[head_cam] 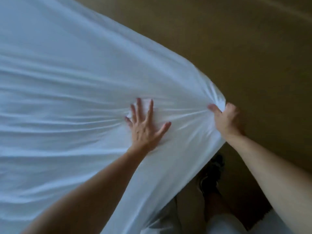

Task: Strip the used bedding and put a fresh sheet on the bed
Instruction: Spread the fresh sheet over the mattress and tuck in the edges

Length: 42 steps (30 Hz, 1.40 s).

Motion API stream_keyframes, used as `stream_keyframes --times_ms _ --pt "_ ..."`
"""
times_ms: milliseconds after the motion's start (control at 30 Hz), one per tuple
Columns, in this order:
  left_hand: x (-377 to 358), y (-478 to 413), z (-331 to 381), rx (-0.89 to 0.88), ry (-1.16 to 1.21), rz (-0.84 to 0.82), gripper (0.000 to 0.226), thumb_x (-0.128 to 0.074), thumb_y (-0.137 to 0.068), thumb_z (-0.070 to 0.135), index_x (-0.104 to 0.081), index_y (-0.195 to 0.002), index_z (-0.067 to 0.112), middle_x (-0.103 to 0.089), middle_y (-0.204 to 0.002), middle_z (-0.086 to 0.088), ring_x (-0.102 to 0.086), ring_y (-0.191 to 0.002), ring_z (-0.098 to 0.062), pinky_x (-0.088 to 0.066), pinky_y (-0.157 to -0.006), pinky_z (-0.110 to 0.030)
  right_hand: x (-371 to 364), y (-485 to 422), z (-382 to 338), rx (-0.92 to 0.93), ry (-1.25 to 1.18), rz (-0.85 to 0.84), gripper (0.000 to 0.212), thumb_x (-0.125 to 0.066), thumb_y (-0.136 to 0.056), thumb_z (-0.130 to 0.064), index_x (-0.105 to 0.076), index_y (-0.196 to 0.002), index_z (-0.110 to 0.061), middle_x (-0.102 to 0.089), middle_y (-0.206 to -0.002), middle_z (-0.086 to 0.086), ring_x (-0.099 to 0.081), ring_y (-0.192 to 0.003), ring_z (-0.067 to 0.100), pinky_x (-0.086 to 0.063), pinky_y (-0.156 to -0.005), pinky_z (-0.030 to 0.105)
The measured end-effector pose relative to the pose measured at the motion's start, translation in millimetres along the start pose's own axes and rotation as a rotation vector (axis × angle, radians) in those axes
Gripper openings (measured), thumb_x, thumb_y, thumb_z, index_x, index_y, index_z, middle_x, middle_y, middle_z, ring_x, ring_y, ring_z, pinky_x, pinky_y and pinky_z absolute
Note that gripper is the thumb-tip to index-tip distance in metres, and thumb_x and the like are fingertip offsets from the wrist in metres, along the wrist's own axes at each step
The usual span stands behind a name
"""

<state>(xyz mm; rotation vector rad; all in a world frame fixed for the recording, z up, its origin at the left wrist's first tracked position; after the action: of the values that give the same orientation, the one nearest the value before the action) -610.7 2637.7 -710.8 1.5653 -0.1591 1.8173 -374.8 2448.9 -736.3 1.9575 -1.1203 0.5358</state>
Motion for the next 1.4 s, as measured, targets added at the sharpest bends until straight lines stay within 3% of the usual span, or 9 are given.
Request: stream_keyframes --times_ms 267,367,467,600,700,800,1067,1300,1400 --pt "-34 80 -37 0.098 -0.292 -0.131 0.115 -0.026 -0.064 0.103 0.002 -0.158 0.043 0.024 -0.165 -0.016 0.023 -0.150 -0.041 0.004 -0.114 -0.075 -29 18 -9 -0.072 0.129 -0.213 0.062 -0.071 -0.079 -0.066 -0.056 -0.077 -0.006 -0.062 -0.075 0.007 -0.064 -0.074 0.033 -0.043 -0.058 0.034" --pt "-15 60 -9 0.068 -0.209 -0.094 0.108 -0.033 -0.066 0.098 -0.025 -0.154 0.037 -0.008 -0.164 -0.015 -0.001 -0.152 -0.042 0.000 -0.116 -0.074 -18 24 0 -0.062 0.233 -0.263 0.063 -0.070 -0.072 -0.075 -0.049 -0.068 -0.015 -0.060 -0.070 0.003 -0.060 -0.066 0.028 -0.042 -0.056 0.033" --pt "26 -2 20 0.075 -0.033 0.170 0.092 -0.048 -0.070 0.088 -0.047 -0.140 0.028 -0.033 -0.152 -0.013 -0.032 -0.140 -0.040 -0.025 -0.112 -0.068 -26 17 -10 -0.014 0.346 -0.383 0.059 -0.067 -0.077 -0.072 -0.053 -0.075 -0.015 -0.066 -0.083 0.011 -0.065 -0.077 0.032 -0.045 -0.063 0.034" --pt "-1 -38 46 0.258 -0.097 -0.098 0.094 -0.033 -0.077 0.089 0.004 -0.154 0.051 0.024 -0.166 -0.004 0.019 -0.151 -0.041 -0.003 -0.110 -0.078 -15 -4 -36 0.047 0.296 -0.347 0.065 -0.070 -0.078 -0.066 -0.056 -0.111 -0.011 -0.061 -0.115 0.012 -0.060 -0.107 0.036 -0.049 -0.084 0.041" --pt "-6 -39 51 0.214 -0.123 -0.069 0.079 -0.020 -0.084 0.086 0.000 -0.153 0.054 0.015 -0.167 -0.004 0.014 -0.152 -0.040 0.001 -0.111 -0.075 -13 -19 -101 0.458 0.305 -0.137 0.081 -0.070 -0.080 -0.061 -0.037 -0.146 -0.027 -0.033 -0.155 0.010 -0.033 -0.140 0.037 -0.033 -0.108 0.052" --pt "38 -76 20 0.288 -0.024 0.239 0.069 -0.033 -0.091 0.071 -0.024 -0.154 0.046 -0.013 -0.167 -0.011 -0.013 -0.151 -0.038 -0.014 -0.118 -0.063 -73 -7 -154 0.820 0.508 -0.418 0.072 -0.054 -0.089 -0.066 -0.027 -0.152 -0.047 -0.008 -0.168 0.002 -0.007 -0.152 0.036 -0.011 -0.119 0.060" --pt "51 -139 -69 0.423 -0.095 0.184 0.069 -0.014 -0.092 0.073 0.001 -0.156 0.051 0.020 -0.168 0.001 0.019 -0.153 -0.035 0.008 -0.111 -0.076 -170 -76 -201 0.505 0.684 -0.905 0.140 -0.069 -0.056 -0.086 0.027 -0.149 -0.046 0.022 -0.165 -0.006 0.012 -0.153 0.035 -0.001 -0.120 0.059" --pt "77 -175 -94 0.579 -0.052 0.223 0.064 -0.024 -0.096 0.065 -0.018 -0.156 0.047 -0.011 -0.169 0.001 -0.011 -0.154 -0.032 -0.004 -0.116 -0.070 -246 -101 -325 0.394 0.171 -1.067 0.127 -0.094 -0.066 -0.025 -0.010 -0.161 -0.026 -0.033 -0.160 0.006 -0.037 -0.144 0.022 -0.032 -0.118 0.036" --pt "136 -202 -171 0.623 -0.044 0.413 0.067 -0.038 -0.087 0.068 -0.034 -0.151 0.049 -0.024 -0.165 -0.006 -0.027 -0.147 -0.040 -0.008 -0.117 -0.060 -285 -104 -383 0.339 0.037 -0.980 0.113 -0.091 -0.068 -0.041 -0.025 -0.158 -0.026 -0.050 -0.149 0.000 -0.052 -0.132 0.019 -0.041 -0.113 0.039"
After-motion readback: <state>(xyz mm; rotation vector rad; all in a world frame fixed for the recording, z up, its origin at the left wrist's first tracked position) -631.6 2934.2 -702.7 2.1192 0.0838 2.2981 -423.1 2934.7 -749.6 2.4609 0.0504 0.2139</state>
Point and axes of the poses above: each hand's wrist, its own y-axis away from the middle knuckle, its own x-axis out of the back of the hand, z = x × y, the point moved 6 cm from there along -y, towards the middle knuckle
